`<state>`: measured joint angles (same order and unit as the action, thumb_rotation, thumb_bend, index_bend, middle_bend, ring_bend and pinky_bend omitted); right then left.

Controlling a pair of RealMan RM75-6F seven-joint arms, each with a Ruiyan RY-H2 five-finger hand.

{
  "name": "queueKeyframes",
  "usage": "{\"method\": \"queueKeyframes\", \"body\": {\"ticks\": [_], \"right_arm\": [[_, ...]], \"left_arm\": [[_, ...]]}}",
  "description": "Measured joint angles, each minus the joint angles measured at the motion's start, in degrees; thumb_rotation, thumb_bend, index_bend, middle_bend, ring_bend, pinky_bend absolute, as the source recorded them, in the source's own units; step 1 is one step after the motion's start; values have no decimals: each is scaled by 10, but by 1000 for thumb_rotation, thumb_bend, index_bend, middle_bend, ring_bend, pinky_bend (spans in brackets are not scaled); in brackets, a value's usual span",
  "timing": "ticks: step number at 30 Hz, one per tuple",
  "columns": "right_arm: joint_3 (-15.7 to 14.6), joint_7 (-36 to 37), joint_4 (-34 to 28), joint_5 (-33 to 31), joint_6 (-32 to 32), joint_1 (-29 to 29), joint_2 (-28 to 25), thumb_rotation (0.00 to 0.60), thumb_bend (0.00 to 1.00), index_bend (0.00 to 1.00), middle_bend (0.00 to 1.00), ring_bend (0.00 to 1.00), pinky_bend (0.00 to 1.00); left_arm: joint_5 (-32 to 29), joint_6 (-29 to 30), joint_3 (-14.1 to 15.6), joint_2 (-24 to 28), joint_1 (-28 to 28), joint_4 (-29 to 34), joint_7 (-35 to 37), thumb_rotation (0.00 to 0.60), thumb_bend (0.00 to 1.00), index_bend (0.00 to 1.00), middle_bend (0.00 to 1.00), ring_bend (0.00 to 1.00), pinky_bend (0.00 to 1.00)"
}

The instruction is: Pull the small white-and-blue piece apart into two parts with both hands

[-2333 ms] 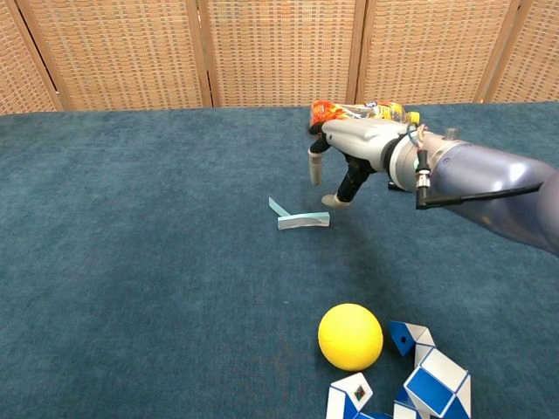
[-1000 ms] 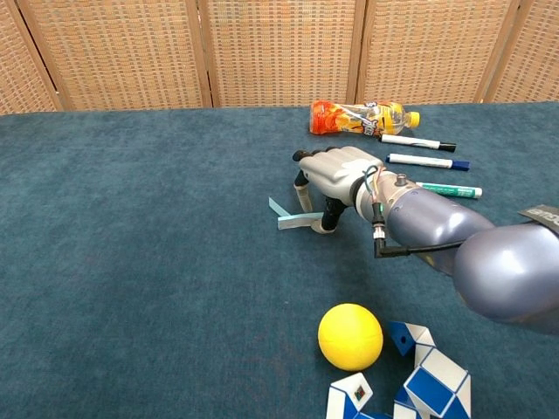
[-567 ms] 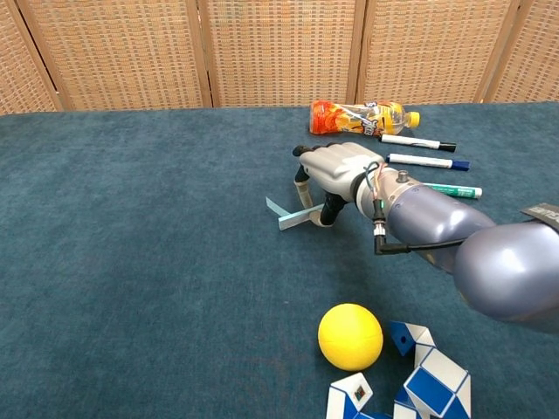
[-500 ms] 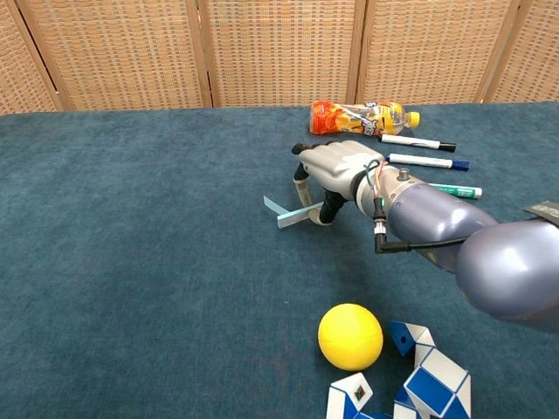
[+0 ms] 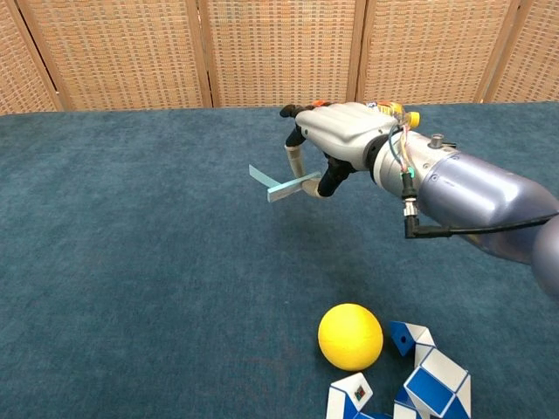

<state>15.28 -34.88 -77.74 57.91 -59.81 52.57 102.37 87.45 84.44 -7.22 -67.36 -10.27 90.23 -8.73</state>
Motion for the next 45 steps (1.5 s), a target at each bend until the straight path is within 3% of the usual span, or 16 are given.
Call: {"method": "queueKeyframes", "body": {"ticks": [6,11,21,30,45], "right_arm": [[1,-26,-49,-5,-20,-11,-26,600,569,606,0,0,0],[6,-49,-67,-25,-27,-10,-28,600,569,606,0,0,0],[22,-75,-91,-62,-35,2,-16,600,569,606,0,0,0],[29,-92,-115,-78,-51,8,-13,600,569,606,0,0,0],[36,-93,-134,-89,-67,15,-6,600,569,606,0,0,0]], "left_arm": [[61,-20,-24,-38,-82,-101,60,600,0,110,805,847,826],[92,-60,-38,-79,-153,-153,89,600,0,191,918,952,931],[79,-154,-52,-164,-245,-179,121,600,0,270,943,967,941],[75,-172,-51,-235,-294,-243,163,600,9,335,943,967,941],[70,-200,-36,-296,-354,-295,222,600,232,442,943,967,941]]}}
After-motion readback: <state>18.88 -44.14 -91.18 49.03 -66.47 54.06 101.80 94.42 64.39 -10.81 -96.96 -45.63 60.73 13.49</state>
